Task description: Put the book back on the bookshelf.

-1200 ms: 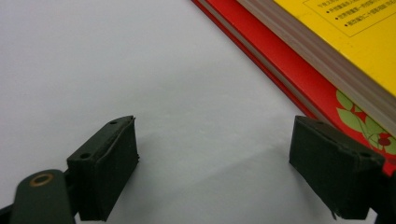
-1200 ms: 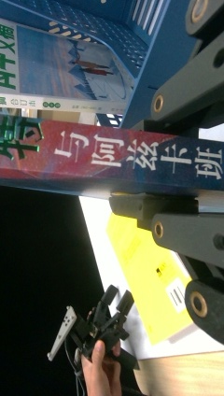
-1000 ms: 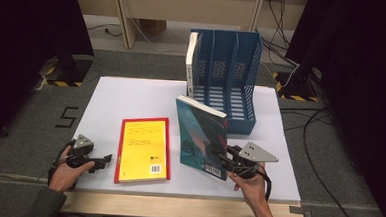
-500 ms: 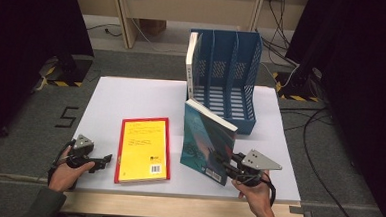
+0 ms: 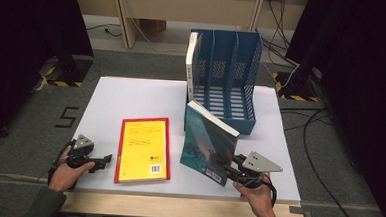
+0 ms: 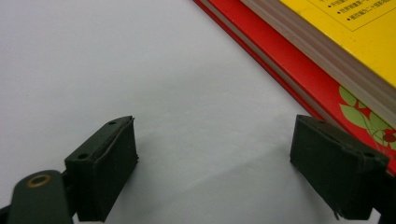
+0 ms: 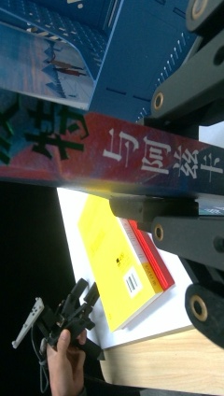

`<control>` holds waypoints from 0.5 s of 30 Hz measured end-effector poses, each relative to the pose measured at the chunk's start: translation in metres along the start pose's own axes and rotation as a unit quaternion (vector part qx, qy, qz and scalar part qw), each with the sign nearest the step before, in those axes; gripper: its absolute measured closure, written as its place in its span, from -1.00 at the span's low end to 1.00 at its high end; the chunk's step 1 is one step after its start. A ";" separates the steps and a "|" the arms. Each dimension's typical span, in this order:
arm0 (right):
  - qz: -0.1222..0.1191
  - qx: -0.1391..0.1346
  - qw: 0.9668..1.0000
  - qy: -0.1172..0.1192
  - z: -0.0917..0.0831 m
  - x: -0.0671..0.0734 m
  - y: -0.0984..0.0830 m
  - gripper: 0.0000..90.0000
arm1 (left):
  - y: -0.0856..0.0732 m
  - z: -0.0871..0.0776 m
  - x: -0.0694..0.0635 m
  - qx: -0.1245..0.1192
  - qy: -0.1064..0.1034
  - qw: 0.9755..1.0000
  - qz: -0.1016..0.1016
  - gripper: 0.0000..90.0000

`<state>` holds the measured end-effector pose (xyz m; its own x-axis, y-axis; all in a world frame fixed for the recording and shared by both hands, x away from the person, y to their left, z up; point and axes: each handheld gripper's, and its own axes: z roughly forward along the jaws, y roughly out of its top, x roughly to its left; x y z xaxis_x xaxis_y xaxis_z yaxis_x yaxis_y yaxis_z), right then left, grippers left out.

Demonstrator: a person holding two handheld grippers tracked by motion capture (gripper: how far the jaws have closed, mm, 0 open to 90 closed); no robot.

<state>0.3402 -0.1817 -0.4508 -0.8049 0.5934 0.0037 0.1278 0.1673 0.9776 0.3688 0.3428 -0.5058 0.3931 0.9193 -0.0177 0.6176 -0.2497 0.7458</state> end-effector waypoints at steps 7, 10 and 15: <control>-0.001 -0.002 1.000 0.000 0.000 0.001 0.000 0.59 | 0.000 0.000 0.000 -0.001 0.000 1.000 0.001 -0.70; -0.003 -0.004 1.000 0.002 0.000 0.000 0.000 0.58 | 0.000 0.000 0.000 -0.001 -0.001 1.000 0.001 -0.70; -0.002 -0.008 1.000 0.006 0.000 0.001 0.001 0.57 | 0.000 0.000 0.000 -0.001 -0.001 1.000 0.001 -0.70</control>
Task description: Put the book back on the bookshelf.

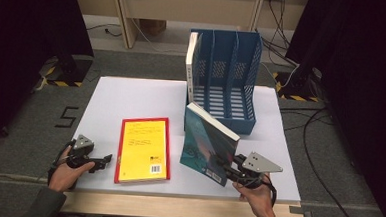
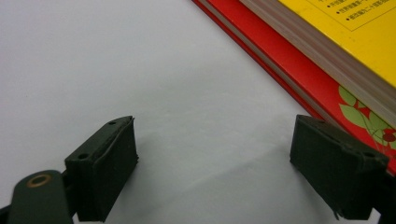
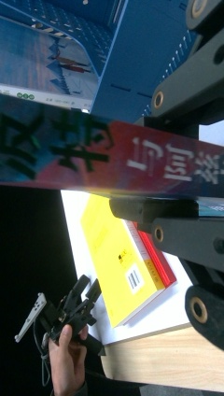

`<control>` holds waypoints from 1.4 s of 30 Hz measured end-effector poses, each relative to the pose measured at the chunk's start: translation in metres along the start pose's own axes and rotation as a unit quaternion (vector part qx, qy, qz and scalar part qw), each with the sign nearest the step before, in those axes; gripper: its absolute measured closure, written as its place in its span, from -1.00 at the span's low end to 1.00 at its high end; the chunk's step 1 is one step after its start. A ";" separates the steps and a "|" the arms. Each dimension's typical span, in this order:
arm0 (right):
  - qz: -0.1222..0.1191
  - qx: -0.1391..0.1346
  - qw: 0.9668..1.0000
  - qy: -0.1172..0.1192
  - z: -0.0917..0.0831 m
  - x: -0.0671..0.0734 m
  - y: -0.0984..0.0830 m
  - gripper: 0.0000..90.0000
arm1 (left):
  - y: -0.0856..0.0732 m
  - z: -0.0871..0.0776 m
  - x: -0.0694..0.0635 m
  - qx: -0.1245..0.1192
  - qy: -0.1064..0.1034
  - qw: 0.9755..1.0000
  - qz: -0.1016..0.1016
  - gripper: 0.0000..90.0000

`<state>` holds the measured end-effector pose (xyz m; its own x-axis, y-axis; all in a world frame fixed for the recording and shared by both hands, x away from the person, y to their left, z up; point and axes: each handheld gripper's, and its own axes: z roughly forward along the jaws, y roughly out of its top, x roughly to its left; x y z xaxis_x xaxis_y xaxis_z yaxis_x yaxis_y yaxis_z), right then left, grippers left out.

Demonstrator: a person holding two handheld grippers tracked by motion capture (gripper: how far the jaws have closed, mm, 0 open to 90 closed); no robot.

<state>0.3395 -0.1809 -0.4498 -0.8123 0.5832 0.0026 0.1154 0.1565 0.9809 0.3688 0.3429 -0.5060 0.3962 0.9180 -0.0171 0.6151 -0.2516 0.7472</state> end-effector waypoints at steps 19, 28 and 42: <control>0.023 -0.030 0.999 -0.007 0.009 -0.002 0.008 0.52 | 0.000 0.000 0.000 0.000 0.001 1.000 0.001 -0.70; 0.015 -0.043 0.999 0.005 0.010 -0.001 0.012 0.56 | 0.000 0.000 0.000 0.000 0.001 1.000 0.001 -0.70; 0.029 -0.049 0.998 0.001 0.016 -0.001 0.013 0.63 | 0.000 0.001 0.000 0.000 0.000 1.000 0.001 -0.71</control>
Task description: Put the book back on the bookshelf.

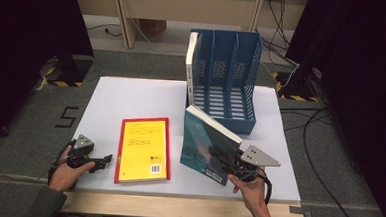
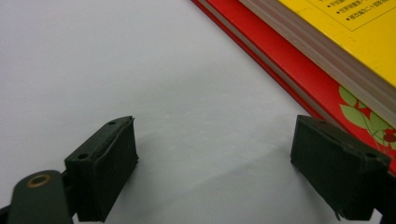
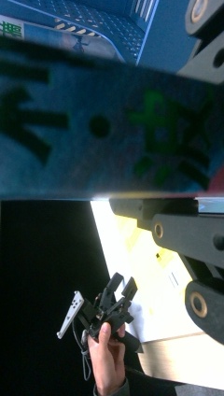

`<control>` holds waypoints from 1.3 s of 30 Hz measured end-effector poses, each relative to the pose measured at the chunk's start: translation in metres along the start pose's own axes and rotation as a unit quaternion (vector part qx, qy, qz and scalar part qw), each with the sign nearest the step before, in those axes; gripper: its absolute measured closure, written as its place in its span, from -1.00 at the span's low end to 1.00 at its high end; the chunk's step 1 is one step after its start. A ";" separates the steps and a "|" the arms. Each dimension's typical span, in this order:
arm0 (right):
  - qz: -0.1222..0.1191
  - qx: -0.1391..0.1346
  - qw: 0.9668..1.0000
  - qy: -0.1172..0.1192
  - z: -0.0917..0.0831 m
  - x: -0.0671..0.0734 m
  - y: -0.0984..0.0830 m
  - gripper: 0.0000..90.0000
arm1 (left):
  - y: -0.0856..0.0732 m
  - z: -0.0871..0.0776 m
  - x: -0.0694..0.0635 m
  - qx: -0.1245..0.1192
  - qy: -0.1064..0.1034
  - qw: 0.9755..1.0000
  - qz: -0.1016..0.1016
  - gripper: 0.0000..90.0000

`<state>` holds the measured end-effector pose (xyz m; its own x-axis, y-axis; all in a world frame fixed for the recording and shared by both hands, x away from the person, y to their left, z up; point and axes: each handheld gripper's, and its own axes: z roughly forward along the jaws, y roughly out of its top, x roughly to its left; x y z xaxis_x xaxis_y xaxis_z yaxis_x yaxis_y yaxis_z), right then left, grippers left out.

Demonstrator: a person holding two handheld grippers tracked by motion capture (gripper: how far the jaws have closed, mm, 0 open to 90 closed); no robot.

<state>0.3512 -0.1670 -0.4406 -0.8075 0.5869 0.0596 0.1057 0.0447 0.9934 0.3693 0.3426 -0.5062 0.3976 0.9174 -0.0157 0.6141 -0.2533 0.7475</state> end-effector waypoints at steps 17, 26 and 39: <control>0.008 0.000 1.000 -0.014 0.005 -0.003 0.001 0.64 | 0.000 0.000 0.000 0.001 0.000 1.000 0.002 -0.72; 0.031 -0.015 0.999 -0.009 0.006 -0.001 0.007 0.65 | 0.000 0.000 0.000 0.001 0.000 1.000 0.002 -0.72; 0.049 -0.033 0.998 -0.010 0.005 -0.004 0.018 0.65 | 0.000 0.000 0.000 0.001 0.000 1.000 0.002 -0.72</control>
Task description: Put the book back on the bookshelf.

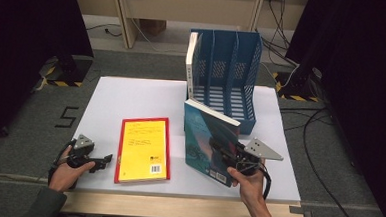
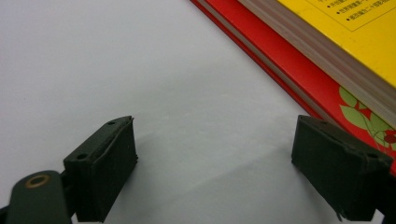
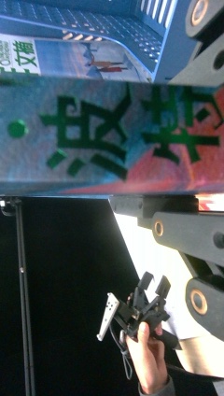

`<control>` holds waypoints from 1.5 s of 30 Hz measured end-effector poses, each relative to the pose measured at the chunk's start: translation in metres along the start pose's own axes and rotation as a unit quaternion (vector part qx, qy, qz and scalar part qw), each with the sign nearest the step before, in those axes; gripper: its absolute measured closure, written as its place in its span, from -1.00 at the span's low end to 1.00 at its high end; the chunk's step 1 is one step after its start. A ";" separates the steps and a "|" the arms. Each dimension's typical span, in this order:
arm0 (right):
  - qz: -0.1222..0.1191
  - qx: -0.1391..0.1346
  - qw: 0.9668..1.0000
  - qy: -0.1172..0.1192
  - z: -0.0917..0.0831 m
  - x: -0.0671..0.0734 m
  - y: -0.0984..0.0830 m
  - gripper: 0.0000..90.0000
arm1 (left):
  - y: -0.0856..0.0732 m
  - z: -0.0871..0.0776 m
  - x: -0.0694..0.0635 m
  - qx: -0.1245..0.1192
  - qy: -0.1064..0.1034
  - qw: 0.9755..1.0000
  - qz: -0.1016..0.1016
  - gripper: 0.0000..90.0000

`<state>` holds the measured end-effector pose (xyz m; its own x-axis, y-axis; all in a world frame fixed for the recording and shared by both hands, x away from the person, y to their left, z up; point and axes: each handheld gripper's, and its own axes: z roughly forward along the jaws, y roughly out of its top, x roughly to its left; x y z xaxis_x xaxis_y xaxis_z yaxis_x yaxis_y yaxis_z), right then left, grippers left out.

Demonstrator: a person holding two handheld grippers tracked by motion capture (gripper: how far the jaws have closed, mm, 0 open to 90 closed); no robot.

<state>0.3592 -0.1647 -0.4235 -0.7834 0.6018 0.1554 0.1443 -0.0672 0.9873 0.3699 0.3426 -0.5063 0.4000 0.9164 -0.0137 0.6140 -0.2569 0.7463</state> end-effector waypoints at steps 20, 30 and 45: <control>0.001 -0.043 0.999 -0.030 -0.023 -0.007 0.030 0.65 | 0.000 0.000 0.000 0.000 0.000 1.000 0.000 -0.72; 0.004 -0.075 0.996 -0.046 -0.029 -0.015 0.056 0.65 | 0.000 0.000 0.000 0.000 0.000 1.000 -0.001 -0.72; 0.002 -0.090 0.993 -0.076 -0.014 -0.033 0.085 0.65 | 0.000 0.000 0.000 0.000 0.001 1.000 0.000 -0.73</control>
<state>0.3890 -0.2015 -0.3439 -0.6803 0.7137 0.1666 0.0272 -0.2026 0.9789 0.3700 0.3423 -0.5066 0.3987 0.9170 -0.0130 0.6135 -0.2562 0.7470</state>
